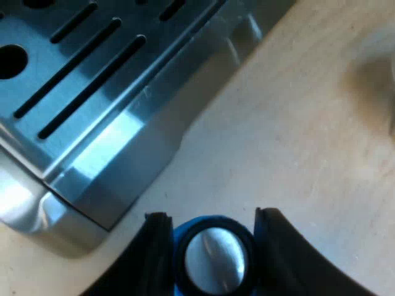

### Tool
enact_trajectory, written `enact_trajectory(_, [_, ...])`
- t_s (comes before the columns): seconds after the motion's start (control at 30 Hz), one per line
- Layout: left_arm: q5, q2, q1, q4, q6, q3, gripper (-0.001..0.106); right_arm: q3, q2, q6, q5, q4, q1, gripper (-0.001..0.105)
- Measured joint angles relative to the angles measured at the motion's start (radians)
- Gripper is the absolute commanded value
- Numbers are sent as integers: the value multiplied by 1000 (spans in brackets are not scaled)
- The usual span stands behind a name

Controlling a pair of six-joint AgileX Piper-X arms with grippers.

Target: Grind coffee beans and then tamp

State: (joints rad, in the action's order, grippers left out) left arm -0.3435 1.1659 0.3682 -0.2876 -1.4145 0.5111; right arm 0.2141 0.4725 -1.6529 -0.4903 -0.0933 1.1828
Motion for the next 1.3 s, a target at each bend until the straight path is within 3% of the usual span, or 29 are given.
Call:
enact_trajectory(0.4, [15, 113, 0, 67, 0, -2, 0, 0, 0, 0, 0, 0, 0, 59])
enact_trajectory(0.73, [15, 118, 0, 73, 0, -2, 1, 0, 0, 0, 0, 0, 0, 59])
enact_trajectory(0.87, [19, 118, 0, 73, 0, -2, 20, 0, 0, 0, 0, 0, 0, 59])
enact_trajectory(0.93, [19, 118, 0, 73, 0, -2, 38, 0, 0, 0, 0, 0, 0, 59])
enact_trajectory(1.03, [19, 118, 0, 65, 0, -2, 58, 0, 0, 0, 0, 0, 0, 59])
enact_trajectory(1.13, [21, 118, 0, 66, 0, -2, 66, 0, 0, 0, 0, 0, 0, 59])
enact_trajectory(1.3, [22, 114, 0, 66, -9, -2, 66, 0, 0, 0, 0, 0, 0, 59])
